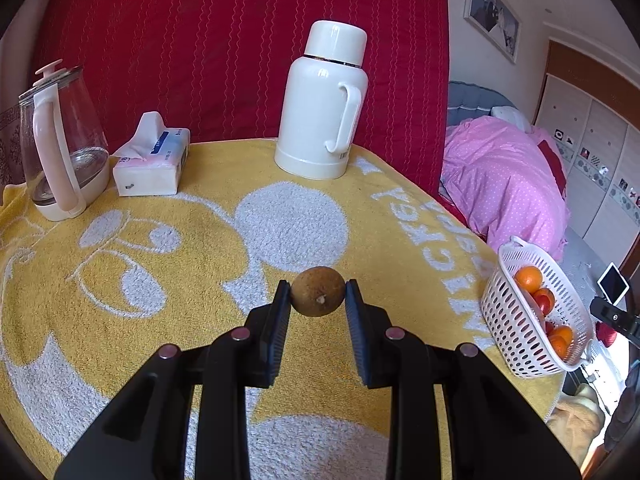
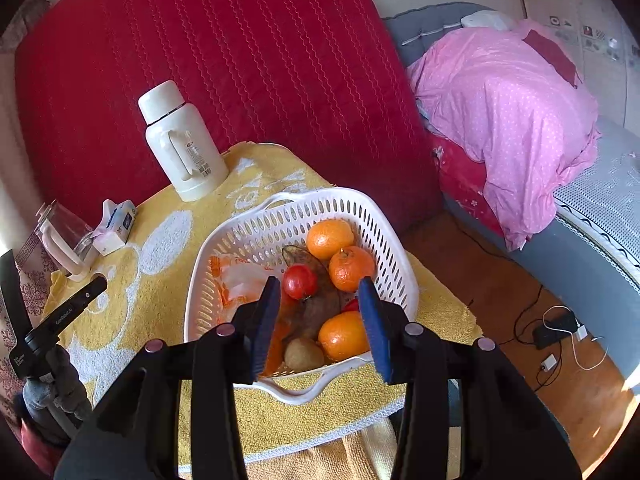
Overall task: Organize fruits
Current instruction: 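Carry the tomato with the right tool into the basket and release while the left tool carries the kiwi, then lower the kiwi with the left tool into the basket and open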
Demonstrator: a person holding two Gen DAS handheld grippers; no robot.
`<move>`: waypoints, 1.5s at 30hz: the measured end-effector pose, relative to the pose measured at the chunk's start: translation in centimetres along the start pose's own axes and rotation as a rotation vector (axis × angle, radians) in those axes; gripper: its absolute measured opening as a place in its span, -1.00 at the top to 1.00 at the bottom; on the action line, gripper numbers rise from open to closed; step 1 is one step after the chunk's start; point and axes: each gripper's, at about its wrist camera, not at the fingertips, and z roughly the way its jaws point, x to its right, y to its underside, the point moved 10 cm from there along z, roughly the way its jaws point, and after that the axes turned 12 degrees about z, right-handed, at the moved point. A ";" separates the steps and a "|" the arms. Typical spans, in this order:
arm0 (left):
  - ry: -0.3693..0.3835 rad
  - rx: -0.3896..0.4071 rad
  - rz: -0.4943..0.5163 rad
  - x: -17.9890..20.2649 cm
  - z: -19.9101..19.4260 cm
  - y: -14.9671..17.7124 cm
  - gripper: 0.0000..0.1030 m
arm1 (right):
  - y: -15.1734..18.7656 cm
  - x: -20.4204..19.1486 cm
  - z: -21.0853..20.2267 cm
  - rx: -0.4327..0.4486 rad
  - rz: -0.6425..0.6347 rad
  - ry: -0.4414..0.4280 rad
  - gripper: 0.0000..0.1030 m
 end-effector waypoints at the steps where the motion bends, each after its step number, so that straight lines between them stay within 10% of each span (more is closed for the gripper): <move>1: 0.006 -0.004 0.004 0.5 0.0 0.0 0.45 | 0.0 0.1 -0.2 0.007 -0.007 0.003 0.18; 21: 0.168 0.014 0.184 15.6 -2.2 -1.9 0.45 | 0.5 1.0 -0.6 0.017 -0.055 -0.062 0.07; 45: 0.106 0.005 0.402 24.0 1.2 -2.5 0.45 | -1.1 5.5 -0.8 0.069 -0.012 -0.025 0.04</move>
